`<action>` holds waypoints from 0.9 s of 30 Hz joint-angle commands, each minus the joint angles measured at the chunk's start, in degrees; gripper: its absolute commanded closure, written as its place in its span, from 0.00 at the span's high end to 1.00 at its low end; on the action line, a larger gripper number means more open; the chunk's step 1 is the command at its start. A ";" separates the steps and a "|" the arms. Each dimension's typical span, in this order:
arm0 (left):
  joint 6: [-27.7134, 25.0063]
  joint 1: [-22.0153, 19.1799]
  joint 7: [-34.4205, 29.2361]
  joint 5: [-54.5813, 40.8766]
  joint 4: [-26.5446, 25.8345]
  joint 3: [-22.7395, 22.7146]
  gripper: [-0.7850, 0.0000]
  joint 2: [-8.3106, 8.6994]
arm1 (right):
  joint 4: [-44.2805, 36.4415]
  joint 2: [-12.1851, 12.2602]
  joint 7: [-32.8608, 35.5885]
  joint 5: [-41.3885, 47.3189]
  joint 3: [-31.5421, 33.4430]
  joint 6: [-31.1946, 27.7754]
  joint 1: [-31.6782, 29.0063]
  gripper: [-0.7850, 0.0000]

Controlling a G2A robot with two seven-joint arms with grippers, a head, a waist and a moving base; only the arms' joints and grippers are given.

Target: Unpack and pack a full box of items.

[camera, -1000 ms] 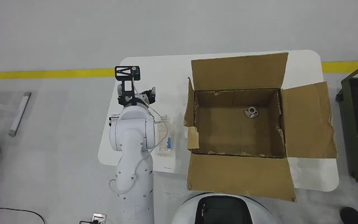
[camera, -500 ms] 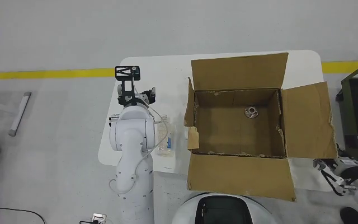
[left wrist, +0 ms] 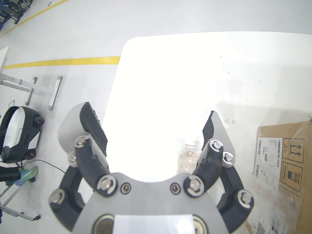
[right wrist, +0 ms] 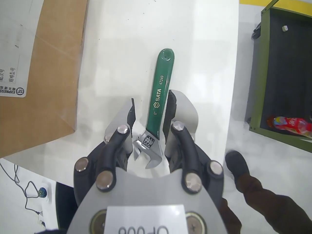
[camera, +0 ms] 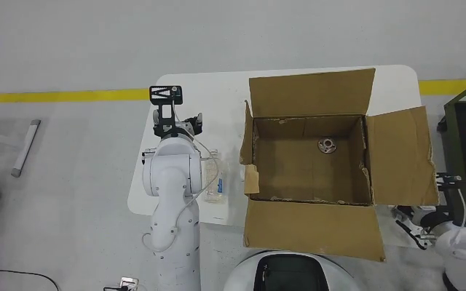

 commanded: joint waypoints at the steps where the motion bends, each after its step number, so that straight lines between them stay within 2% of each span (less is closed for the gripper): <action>1: 0.00 0.00 0.00 0.00 0.00 0.00 1.00 0.00 | -1.11 -0.03 -0.19 1.77 1.45 1.20 -0.06 0.40; 6: 0.00 0.00 0.00 0.00 0.00 0.00 1.00 0.00 | -8.12 -0.33 -4.33 9.18 11.19 7.69 0.14 0.38; 9: 0.00 0.00 0.00 0.00 0.00 0.00 1.00 0.00 | -14.18 -0.67 -9.03 15.49 17.11 10.76 1.75 0.41; 10: 0.00 0.00 0.00 0.00 0.00 0.00 1.00 0.00 | -14.71 -0.67 -11.40 17.62 18.57 10.04 3.17 0.38; 11: 0.00 0.00 0.00 0.00 0.00 0.00 1.00 0.00 | -14.71 -0.57 -12.60 19.31 19.37 8.21 4.34 0.28; 12: 0.00 0.00 0.00 0.00 0.00 0.00 1.00 0.00 | -14.71 -0.41 -13.48 20.69 19.89 6.13 5.72 0.11; 13: 0.00 0.00 0.00 0.00 0.00 0.00 1.00 0.00 | -14.71 -0.17 -13.96 21.79 19.97 3.85 7.33 0.00; 14: 0.00 0.00 0.00 0.00 0.00 0.00 1.00 0.00 | -14.71 0.15 -13.20 22.13 19.48 1.11 8.69 0.00; 17: 0.00 0.00 0.00 0.00 0.00 0.00 1.00 0.00 | -14.71 1.52 -10.22 15.23 15.93 -7.30 13.50 0.00; 19: 0.00 0.00 0.00 0.00 0.00 0.00 1.00 0.00 | -14.71 2.27 -8.77 9.71 10.12 -12.16 16.69 0.00; 24: 0.00 0.00 0.00 0.00 0.00 0.00 1.00 0.00 | -14.71 2.62 -2.88 -2.43 -8.44 -10.37 20.27 0.00; 27: 0.00 0.00 0.00 0.00 0.00 0.00 1.00 0.00 | -14.71 2.65 0.70 -14.68 -18.58 -8.94 21.37 0.00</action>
